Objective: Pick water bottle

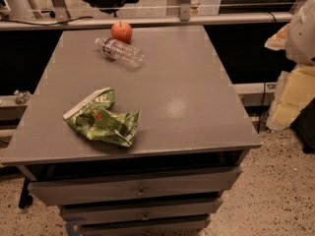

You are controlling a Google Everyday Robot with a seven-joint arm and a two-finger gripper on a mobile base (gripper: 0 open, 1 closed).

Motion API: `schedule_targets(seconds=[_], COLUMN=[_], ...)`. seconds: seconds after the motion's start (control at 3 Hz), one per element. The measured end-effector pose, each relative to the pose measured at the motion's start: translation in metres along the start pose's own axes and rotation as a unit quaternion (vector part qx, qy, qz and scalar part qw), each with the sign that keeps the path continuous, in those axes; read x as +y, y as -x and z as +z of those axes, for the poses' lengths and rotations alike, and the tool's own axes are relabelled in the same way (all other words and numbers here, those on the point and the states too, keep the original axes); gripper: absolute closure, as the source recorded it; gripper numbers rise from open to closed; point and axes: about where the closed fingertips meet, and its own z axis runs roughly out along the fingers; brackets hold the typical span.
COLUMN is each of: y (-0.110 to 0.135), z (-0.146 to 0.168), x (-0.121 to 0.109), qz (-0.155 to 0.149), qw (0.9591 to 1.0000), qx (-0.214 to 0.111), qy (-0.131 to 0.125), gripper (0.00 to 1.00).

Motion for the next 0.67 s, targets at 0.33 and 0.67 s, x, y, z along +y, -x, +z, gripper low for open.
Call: schedule_targets(seconds=[0.33,0.67], y=[0.0,0.022], z=[0.0,0.006], x=[0.0,-0.011], qz=[0.0,-0.004], qw=[1.0,0.9994], qx=[0.0,-0.032], qy=[0.0,-0.014], gripper=[0.0,0.0])
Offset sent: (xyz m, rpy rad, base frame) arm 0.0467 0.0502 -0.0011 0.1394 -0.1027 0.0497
